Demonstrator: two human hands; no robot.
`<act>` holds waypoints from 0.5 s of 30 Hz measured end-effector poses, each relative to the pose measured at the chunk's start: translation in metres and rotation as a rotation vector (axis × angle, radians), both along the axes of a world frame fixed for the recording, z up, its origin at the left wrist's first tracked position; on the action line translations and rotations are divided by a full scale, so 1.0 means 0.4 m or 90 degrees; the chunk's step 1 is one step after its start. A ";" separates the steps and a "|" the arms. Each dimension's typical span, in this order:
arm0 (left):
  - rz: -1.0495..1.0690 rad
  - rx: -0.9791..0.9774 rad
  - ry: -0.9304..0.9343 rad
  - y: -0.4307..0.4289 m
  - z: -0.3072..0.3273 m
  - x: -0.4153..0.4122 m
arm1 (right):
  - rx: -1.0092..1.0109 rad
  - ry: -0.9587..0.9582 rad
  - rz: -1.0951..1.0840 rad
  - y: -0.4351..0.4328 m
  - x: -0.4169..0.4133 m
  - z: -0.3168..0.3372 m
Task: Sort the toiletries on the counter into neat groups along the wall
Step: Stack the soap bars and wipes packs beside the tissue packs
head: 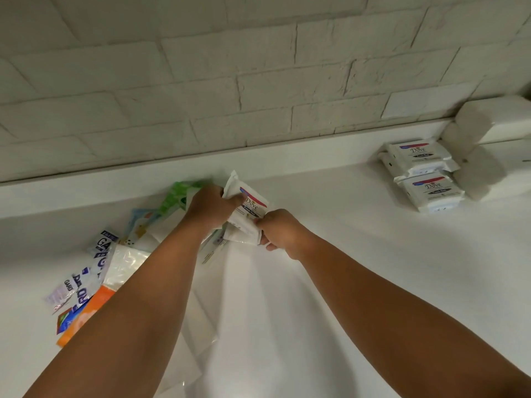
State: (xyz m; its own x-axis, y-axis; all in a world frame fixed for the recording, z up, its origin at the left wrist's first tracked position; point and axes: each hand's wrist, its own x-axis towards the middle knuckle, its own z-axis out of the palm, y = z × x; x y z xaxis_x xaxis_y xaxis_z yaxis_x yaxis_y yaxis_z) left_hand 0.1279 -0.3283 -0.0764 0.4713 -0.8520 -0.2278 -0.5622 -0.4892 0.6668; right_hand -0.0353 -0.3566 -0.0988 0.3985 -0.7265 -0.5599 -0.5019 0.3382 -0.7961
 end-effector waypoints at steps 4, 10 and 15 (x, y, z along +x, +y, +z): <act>-0.012 0.002 0.058 0.010 0.014 -0.022 | 0.019 -0.027 -0.026 0.006 -0.024 0.001; 0.032 -0.097 0.147 0.023 0.052 -0.094 | 0.050 -0.203 -0.125 -0.008 -0.105 0.023; 0.063 -0.142 0.298 0.020 0.054 -0.197 | 0.010 -0.240 -0.145 -0.034 -0.214 0.063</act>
